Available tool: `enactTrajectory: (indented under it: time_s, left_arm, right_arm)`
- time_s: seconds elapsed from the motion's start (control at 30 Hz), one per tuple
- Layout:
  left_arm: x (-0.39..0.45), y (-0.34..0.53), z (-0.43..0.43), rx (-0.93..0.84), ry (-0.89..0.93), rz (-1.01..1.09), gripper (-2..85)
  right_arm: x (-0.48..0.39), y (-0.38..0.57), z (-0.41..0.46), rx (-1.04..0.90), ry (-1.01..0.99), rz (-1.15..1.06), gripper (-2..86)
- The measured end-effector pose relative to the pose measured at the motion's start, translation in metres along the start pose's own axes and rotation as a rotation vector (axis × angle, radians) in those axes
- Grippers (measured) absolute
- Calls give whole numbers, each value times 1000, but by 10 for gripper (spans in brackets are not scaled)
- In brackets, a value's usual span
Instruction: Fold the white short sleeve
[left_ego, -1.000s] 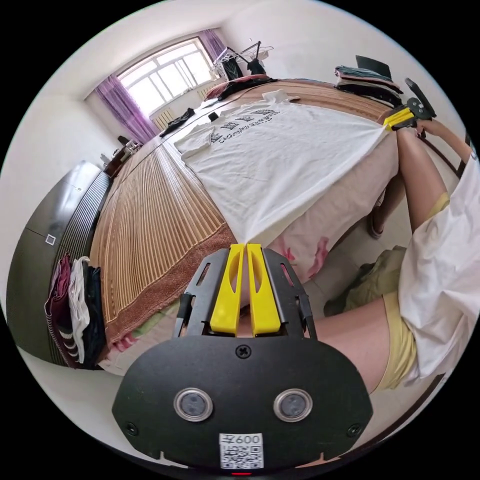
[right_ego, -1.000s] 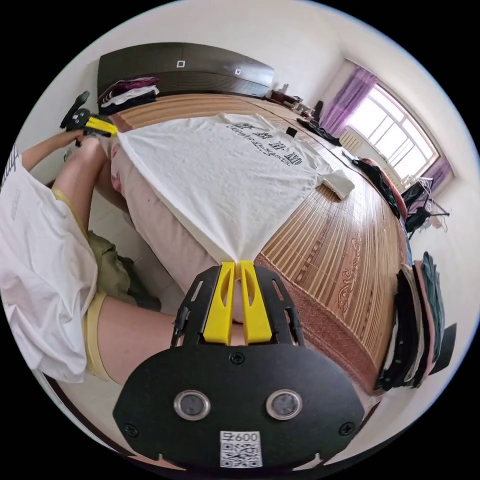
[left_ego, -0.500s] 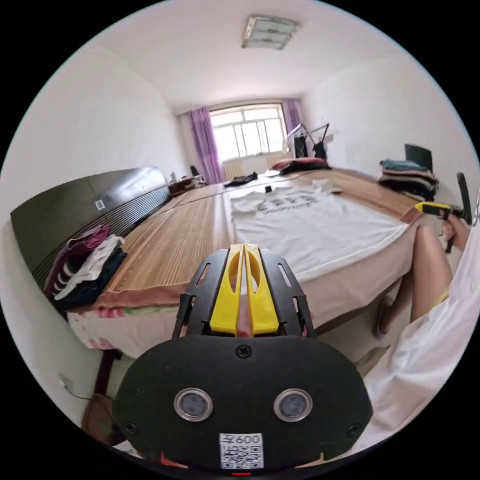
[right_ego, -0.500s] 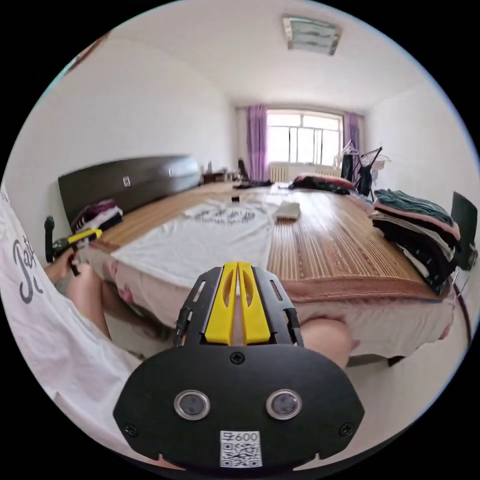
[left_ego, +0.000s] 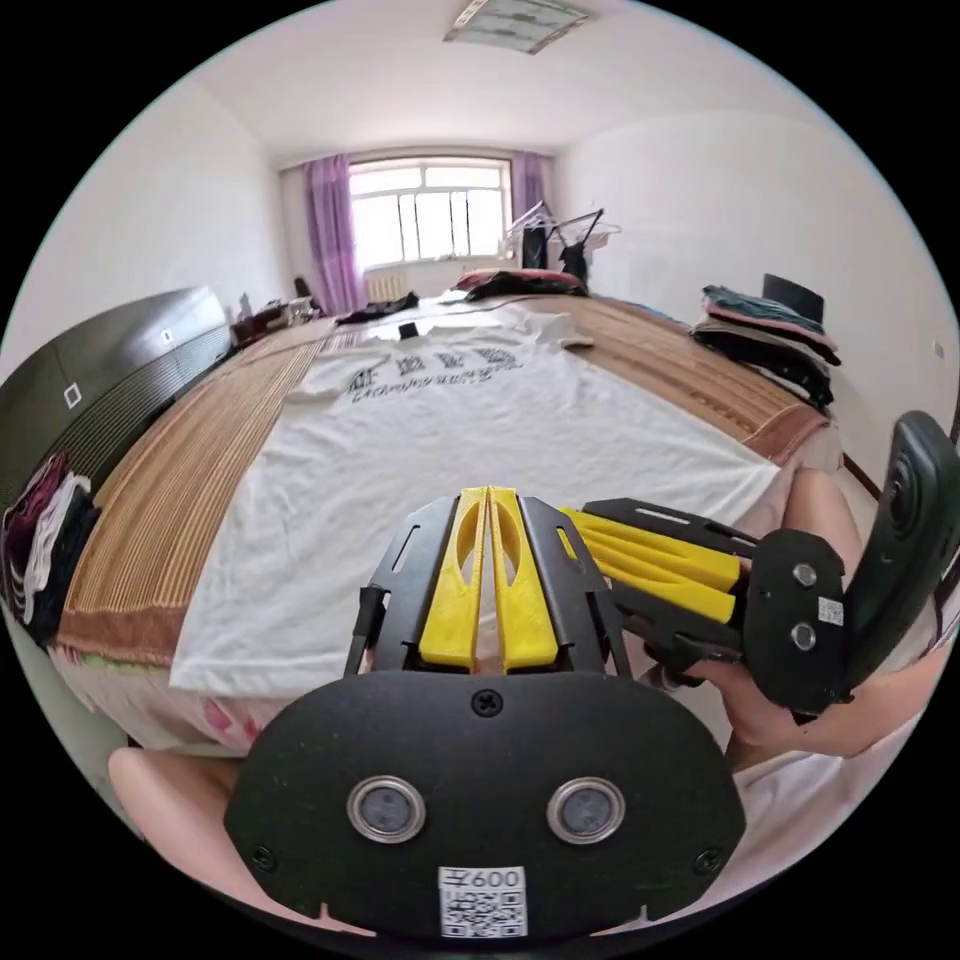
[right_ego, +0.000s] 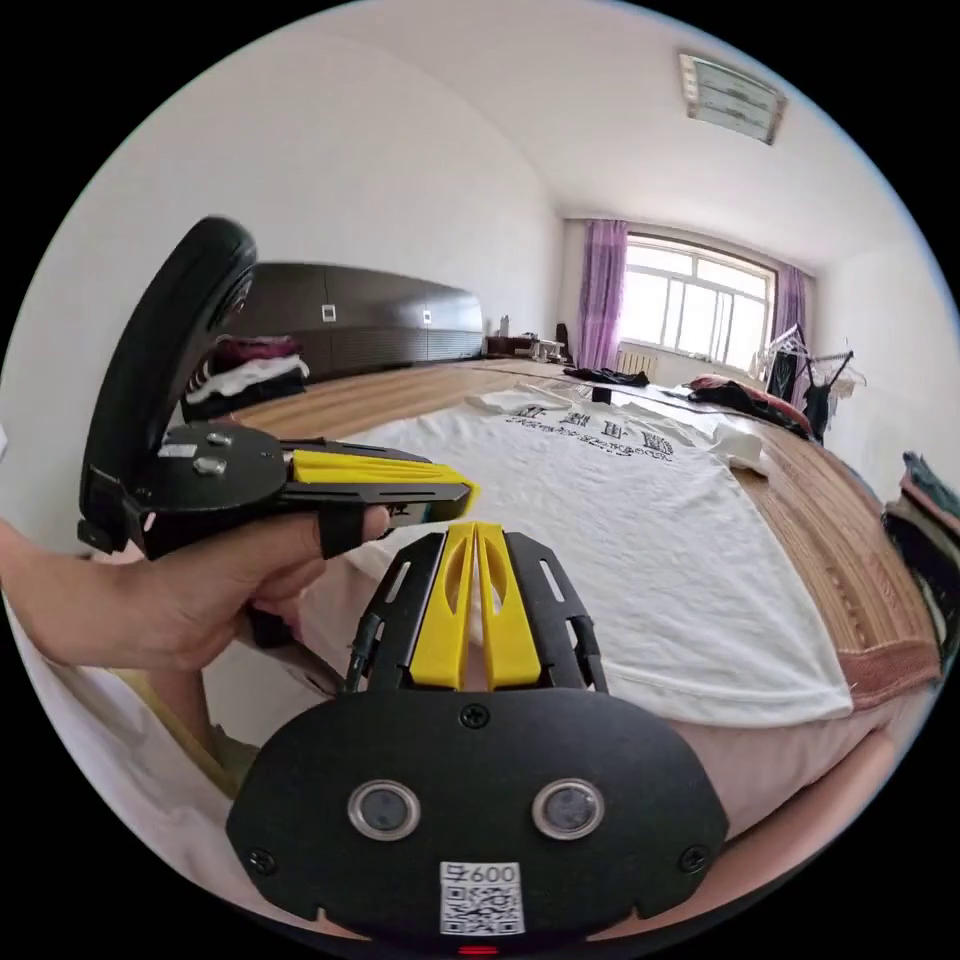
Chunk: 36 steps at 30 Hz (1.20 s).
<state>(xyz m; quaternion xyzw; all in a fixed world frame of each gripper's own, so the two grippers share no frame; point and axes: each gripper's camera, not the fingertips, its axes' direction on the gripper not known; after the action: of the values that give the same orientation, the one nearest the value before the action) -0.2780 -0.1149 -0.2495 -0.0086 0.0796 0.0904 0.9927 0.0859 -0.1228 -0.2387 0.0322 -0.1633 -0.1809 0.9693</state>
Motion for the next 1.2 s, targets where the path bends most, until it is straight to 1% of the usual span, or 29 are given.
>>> enactTrajectory:
  time_s: [0.03, 0.07, 0.13, 0.23, 0.3, 0.33, 0.4, 0.53, 0.63, 0.67, 0.73, 0.8, 0.83, 0.87, 0.93, 0.97, 1.0, 1.1, 1.2]
  left_arm:
    - [-9, 7, 1, 6, 14, -13, 3]
    - [-19, 16, -9, 69, 48, -29, 3]
    - [-28, 26, -19, 105, 54, -28, 2]
    - [-31, 43, -36, 189, 23, 29, 1]
    - [-31, 52, -41, 236, 35, 75, 2]
    - [-32, 54, -45, 250, 49, 89, 2]
    - [-34, 54, -49, 260, 72, 98, 2]
    - [-27, 47, -53, 262, 67, 124, 2]
    - [-24, 41, -54, 263, 74, 99, 2]
    - [-23, 37, -54, 262, 76, 94, 2]
    - [-18, 31, -54, 254, 69, 104, 2]
    - [-13, 23, -54, 239, 62, 123, 2]
    - [-10, 17, -53, 230, 60, 130, 2]
    - [-9, 13, -52, 226, 65, 129, 2]
    - [-8, 7, -50, 227, 74, 127, 2]
    - [-6, 3, -49, 226, 78, 128, 2]
    - [-6, 1, -48, 227, 79, 129, 2]
    - [0, -12, -43, 215, 75, 125, 2]
    - [-5, -44, -37, 121, 130, 96, 2]
  right_arm:
    - [6, 6, -4, 18, 23, -4, -8]
    - [16, 12, -7, 15, 52, 12, -8]
    - [37, 21, -16, 22, 83, 56, -8]
    - [87, 44, -32, 29, 135, 158, -8]
    - [122, 57, -48, 60, 136, 220, -8]
    - [144, 64, -56, 45, 183, 261, -8]
    - [173, 73, -67, 33, 249, 286, -8]
    - [235, 93, -89, 19, 405, 423, -8]
    - [260, 100, -101, 47, 435, 530, -8]
    - [261, 97, -100, 27, 516, 529, -8]
    - [255, 94, -97, 30, 600, 461, -8]
    - [253, 99, -96, 97, 509, 410, -8]
    - [260, 104, -91, 94, 414, 419, -8]
    - [271, 109, -80, 29, 378, 452, -8]
    - [284, 121, -71, -25, 396, 484, -8]
    - [290, 129, -76, 24, 433, 521, -8]
    - [294, 132, -77, 29, 473, 548, -8]
    - [308, 142, -73, 11, 474, 545, -8]
    - [307, 137, -66, -35, 549, 498, -8]
